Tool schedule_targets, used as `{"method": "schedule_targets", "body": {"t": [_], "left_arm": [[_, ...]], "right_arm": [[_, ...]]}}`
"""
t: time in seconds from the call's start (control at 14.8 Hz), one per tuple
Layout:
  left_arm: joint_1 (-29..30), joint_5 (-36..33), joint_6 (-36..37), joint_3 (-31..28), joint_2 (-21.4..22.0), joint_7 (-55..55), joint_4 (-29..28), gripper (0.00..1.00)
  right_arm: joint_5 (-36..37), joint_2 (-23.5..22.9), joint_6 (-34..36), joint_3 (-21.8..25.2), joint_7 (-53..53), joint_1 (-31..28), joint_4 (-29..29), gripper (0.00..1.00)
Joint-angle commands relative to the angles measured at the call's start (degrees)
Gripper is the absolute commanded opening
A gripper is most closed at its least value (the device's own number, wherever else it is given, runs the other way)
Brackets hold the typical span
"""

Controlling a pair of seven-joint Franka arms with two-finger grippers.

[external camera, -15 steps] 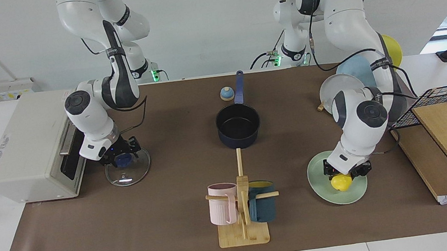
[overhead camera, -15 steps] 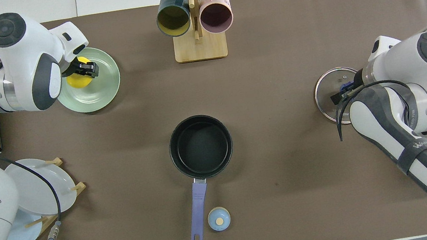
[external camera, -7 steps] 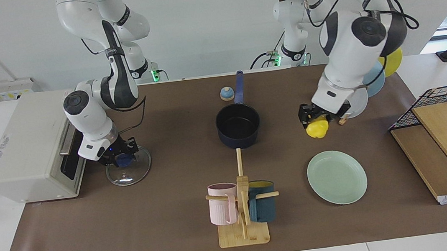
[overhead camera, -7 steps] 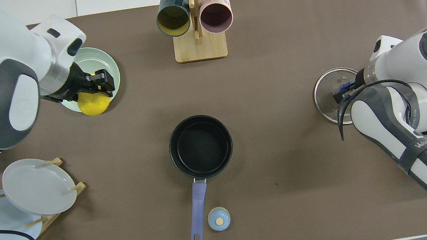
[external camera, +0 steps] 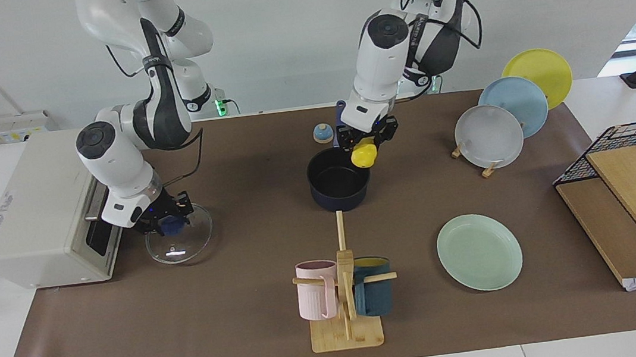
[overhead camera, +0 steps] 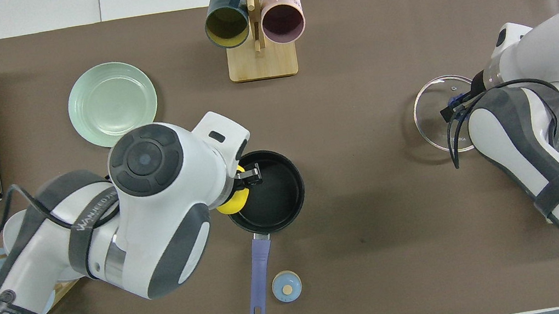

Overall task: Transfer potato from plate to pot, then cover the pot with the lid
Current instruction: 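Carry the yellow potato over the black pot with the left gripper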

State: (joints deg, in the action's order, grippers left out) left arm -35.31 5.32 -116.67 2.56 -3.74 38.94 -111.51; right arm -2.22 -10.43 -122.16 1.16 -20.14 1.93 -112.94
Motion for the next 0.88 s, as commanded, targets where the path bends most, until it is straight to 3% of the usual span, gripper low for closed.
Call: {"method": "schedule_targets", "body": {"t": [0.0,0.4,0.81], "left_arm": [[-2.39,0.92,-7.06,-1.15,-0.29,2.72,-4.15,0.0],[-5.21,0.84,-14.8,-1.24,-3.81,4.39,-7.22,0.0],[-6.44,0.75,-17.27,-1.41,-6.89,4.65,-7.93,0.0]], "right_arm": [[-0.77,0.14,5.07,-0.37,-2.27,-0.17,4.12,0.0],[-0.5,0.32,11.24,-0.37,1.94,4.22,8.34,0.0],[-0.5,-0.03,14.22,-0.37,2.74,4.75,12.03,0.0]]}}
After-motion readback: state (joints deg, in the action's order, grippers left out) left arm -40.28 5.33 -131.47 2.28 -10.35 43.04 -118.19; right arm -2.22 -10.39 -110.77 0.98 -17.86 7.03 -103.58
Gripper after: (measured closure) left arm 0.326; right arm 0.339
